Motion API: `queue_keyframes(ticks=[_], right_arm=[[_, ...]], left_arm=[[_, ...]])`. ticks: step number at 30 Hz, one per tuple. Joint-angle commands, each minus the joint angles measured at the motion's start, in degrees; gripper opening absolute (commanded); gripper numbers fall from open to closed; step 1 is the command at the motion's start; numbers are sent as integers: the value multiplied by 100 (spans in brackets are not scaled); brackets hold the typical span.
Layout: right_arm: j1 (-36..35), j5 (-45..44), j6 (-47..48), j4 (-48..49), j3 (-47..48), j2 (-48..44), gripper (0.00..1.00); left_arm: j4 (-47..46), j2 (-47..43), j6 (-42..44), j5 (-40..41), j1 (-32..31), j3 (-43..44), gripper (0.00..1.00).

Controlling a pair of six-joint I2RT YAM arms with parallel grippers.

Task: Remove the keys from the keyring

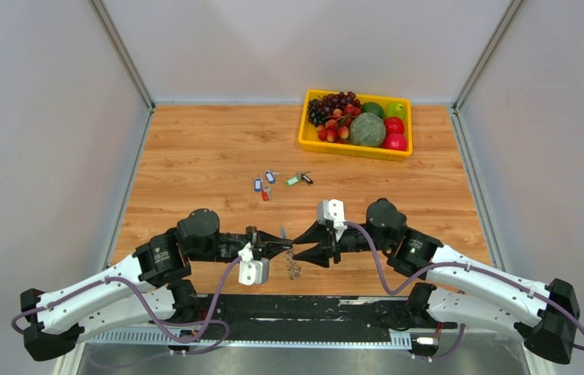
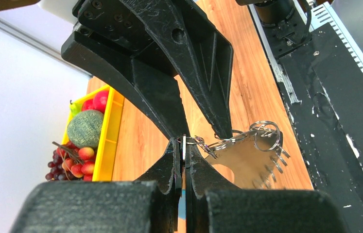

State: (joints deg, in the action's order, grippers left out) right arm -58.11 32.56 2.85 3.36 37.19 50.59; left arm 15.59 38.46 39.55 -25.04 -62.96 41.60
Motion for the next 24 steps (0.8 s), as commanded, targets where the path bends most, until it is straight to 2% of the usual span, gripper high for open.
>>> queue_keyframes(ticks=[1,8,10,14,15,24], right_arm=[[-43,38,133,354,262,-117,41],[-65,224,25,449,315,2,33],[-82,253,14,464,329,31,26],[-85,275,-51,464,340,49,3],[-83,265,-89,464,334,41,0],[-74,-600,-1225,135,335,-247,0]], left_arm=[[-276,-14,43,-228,-15,33,0],[-276,8,44,-226,-13,32,0],[-276,7,44,-217,-19,32,0],[-276,-5,44,-203,-15,32,0],[-276,-1,44,-199,-15,32,0],[-251,-74,86,-32,-14,23,0]])
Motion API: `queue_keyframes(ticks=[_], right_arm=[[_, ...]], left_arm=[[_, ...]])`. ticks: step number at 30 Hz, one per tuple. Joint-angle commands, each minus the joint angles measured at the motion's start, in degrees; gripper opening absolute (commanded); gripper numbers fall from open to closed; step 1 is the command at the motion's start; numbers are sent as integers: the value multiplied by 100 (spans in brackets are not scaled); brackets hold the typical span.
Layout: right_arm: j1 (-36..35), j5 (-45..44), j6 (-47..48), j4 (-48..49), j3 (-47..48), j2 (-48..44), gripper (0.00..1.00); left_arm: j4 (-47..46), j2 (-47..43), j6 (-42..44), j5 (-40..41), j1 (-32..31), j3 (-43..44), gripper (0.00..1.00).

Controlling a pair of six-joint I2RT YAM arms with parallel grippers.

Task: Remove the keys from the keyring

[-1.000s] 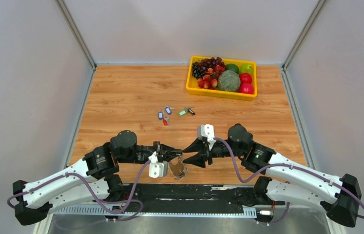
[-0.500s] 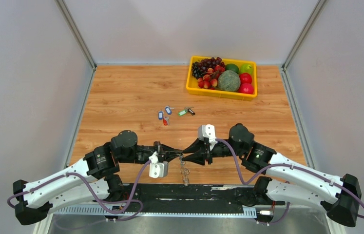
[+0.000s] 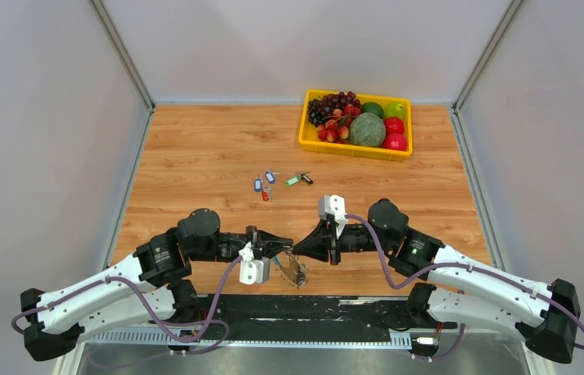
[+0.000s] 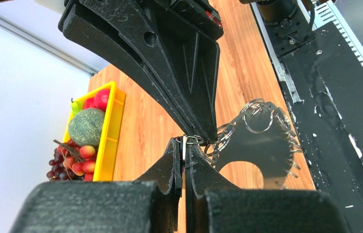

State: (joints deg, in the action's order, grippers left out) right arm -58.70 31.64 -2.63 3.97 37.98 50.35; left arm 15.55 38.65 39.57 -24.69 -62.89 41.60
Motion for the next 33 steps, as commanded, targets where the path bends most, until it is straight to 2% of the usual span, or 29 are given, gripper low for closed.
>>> queue_keyframes(ticks=[1,9,16,23,28,29,31,33], right_arm=[[-11,-583,-800,58,242,-278,0],[80,-1067,-1470,8,52,-759,0],[327,-1383,-2135,20,-59,-815,0],[438,-1648,-2263,68,-155,-1086,0],[442,-1413,-2217,246,-258,-1103,0],[441,-1293,-2141,241,-245,-1040,4],[438,-957,-1794,171,-186,-936,23],[434,-562,-1420,140,-156,-903,35]], left_arm=[[-239,-101,92,-50,-21,23,0],[-237,-119,104,-3,-21,22,0],[-237,-124,103,-13,-22,23,0],[-237,-130,103,-28,-26,24,0],[-237,-129,100,-31,-22,23,0],[-237,-130,97,-33,-21,23,0],[-237,-130,100,-35,-21,23,0],[-237,-128,95,-49,-21,23,0]])
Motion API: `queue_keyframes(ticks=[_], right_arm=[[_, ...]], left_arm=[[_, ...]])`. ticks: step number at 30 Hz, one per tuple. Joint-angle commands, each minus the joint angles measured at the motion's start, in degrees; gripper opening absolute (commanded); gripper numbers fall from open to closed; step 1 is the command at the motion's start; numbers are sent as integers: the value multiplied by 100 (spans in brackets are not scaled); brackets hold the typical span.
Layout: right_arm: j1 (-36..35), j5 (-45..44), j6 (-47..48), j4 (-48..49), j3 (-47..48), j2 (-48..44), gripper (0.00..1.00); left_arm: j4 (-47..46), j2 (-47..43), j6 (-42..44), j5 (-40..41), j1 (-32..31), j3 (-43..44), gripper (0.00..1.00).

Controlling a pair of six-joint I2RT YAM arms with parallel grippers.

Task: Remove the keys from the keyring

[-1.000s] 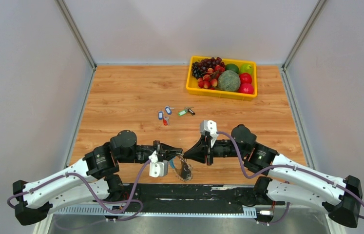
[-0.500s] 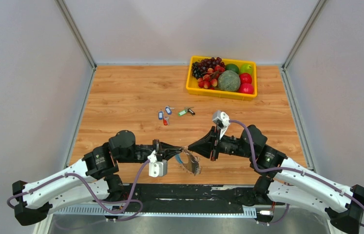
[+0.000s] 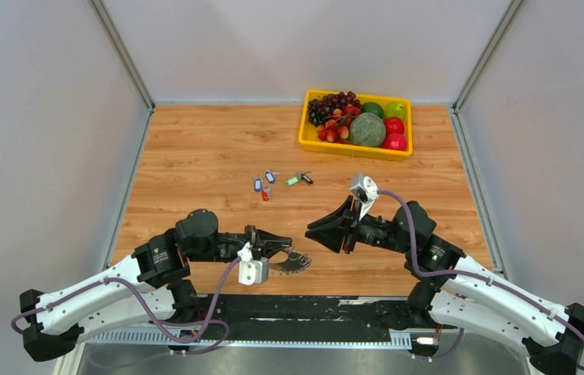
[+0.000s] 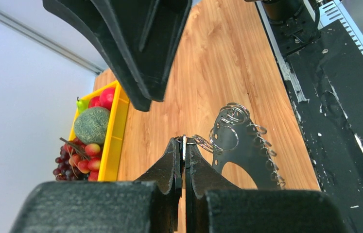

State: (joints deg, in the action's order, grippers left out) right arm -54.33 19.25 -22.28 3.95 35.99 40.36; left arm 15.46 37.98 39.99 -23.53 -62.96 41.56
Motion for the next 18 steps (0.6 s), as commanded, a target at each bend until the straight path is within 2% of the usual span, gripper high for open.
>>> queue_keyframes(ticks=[1,7,18], right_arm=[[-2,798,746,142,36,76,38],[-63,1107,1813,141,11,40,40],[-496,990,2675,163,133,432,38]], left_arm=[[-228,-62,53,-177,-15,27,0],[-219,-63,58,-220,-15,32,0],[-237,-27,36,-327,-20,31,0]])
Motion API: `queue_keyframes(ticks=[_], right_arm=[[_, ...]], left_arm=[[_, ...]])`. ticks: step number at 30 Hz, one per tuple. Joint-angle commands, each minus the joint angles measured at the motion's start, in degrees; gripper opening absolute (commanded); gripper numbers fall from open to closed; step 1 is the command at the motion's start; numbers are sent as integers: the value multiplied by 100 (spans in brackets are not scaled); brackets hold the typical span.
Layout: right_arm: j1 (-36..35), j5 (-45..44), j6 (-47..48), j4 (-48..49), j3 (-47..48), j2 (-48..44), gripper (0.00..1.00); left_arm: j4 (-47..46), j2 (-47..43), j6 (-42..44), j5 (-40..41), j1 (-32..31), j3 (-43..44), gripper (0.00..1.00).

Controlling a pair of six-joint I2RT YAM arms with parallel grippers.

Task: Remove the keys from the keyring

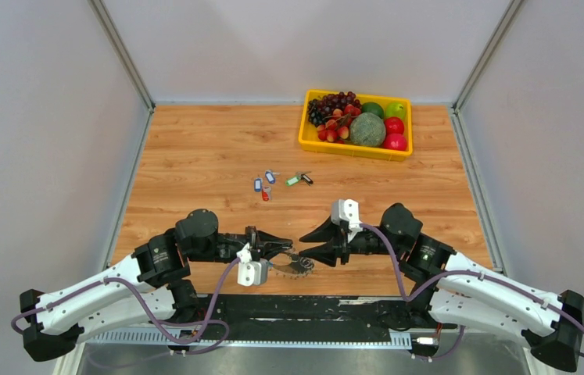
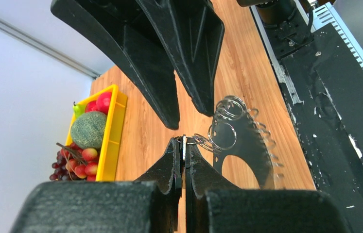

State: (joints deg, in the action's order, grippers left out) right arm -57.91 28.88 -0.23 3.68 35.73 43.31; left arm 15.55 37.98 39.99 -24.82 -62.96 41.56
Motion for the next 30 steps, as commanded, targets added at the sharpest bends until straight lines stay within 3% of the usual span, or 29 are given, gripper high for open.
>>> queue_keyframes(ticks=[1,13,17,20,25,30], right_arm=[[-183,5,497,194,189,201,37],[-592,-262,625,405,278,488,33],[-638,-313,608,427,309,485,17],[-637,-334,550,431,305,453,16],[-634,-487,453,361,276,357,0],[-640,-785,195,361,158,66,0]], left_arm=[[-246,-23,36,-203,-16,35,0],[-257,9,35,-208,-15,17,0],[-255,16,34,-216,-15,19,0],[-260,17,35,-214,-15,10,0],[-250,15,33,-192,-15,18,0],[-248,-28,43,-158,-15,19,0]])
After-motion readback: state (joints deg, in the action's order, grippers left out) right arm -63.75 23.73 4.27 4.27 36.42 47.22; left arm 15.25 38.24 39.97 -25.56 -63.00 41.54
